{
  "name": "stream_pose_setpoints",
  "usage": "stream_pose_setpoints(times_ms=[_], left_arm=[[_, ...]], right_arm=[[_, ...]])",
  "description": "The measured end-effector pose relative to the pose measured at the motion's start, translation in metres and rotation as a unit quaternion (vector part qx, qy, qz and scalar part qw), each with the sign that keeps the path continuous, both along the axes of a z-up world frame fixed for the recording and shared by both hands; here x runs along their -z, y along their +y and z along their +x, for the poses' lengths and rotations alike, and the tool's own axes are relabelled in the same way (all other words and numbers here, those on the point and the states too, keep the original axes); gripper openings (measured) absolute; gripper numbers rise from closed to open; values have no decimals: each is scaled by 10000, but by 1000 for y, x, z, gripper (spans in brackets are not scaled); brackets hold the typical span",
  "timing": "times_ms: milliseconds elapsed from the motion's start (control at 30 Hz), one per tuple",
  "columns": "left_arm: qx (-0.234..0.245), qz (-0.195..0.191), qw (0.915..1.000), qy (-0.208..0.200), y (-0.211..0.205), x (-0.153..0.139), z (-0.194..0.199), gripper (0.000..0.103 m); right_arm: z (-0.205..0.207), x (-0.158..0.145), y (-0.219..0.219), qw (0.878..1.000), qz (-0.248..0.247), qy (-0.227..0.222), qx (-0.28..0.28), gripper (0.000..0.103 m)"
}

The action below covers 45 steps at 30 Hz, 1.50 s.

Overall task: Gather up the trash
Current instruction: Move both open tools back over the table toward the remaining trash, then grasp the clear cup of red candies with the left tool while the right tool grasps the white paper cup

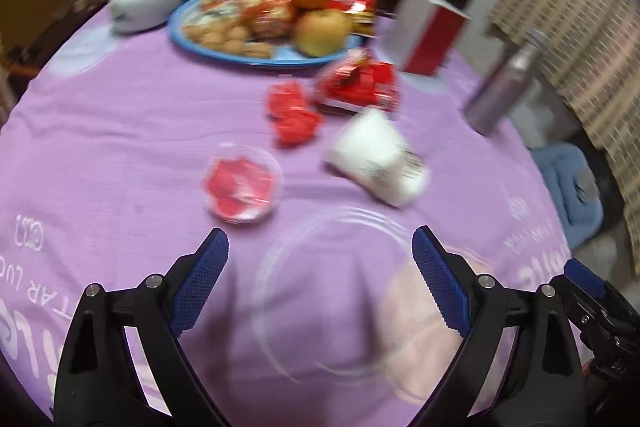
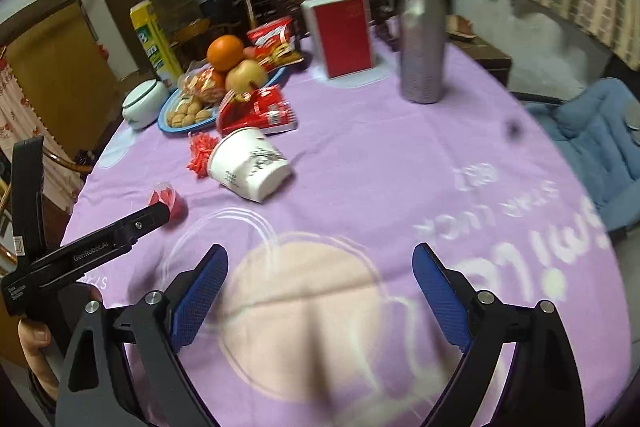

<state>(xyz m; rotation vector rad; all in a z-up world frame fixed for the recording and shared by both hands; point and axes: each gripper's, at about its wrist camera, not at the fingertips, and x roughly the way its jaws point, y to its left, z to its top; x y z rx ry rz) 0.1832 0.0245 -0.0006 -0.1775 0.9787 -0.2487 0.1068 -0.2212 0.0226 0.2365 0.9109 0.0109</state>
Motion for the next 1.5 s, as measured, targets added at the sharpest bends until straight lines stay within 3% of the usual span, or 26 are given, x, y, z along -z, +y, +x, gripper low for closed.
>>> stream_pose_setpoints(times_ms=[167, 367, 500, 533, 600, 633, 900, 1233, 1400, 1500], left_arm=[[-622, 263, 9976, -162, 23, 11, 15, 90], [-514, 101, 9984, -230, 22, 30, 34, 89], [-463, 246, 9982, -306, 14, 36, 39, 84], [-416, 274, 9983, -299, 12, 39, 40, 78], [-245, 352, 9990, -111, 6, 48, 44, 56], [-224, 325, 9992, -48, 7, 51, 46, 54], [-930, -228, 9950, -273, 43, 19, 33, 54], [-1390, -151, 9902, -33, 63, 15, 33, 54], [-1355, -150, 9906, 132, 62, 22, 38, 54], [-1323, -102, 9910, 168, 59, 25, 39, 54]], right_arm=[[36, 22, 14, 9996, -30, 215, -155, 92], [59, 39, 21, 9987, 107, 412, -284, 92], [65, 41, 28, 9981, 113, 429, -422, 92], [67, 41, 30, 9980, 92, 429, -466, 92], [71, 40, 33, 9977, 42, 430, -517, 92], [75, 39, 34, 9976, -1, 425, -543, 92], [105, 50, 58, 9924, -344, 611, -1012, 92], [158, 70, 97, 9744, -1355, 789, -1612, 93], [177, 75, 111, 9606, -1586, 880, -2104, 93], [182, 77, 116, 9602, -1592, 832, -2139, 93]])
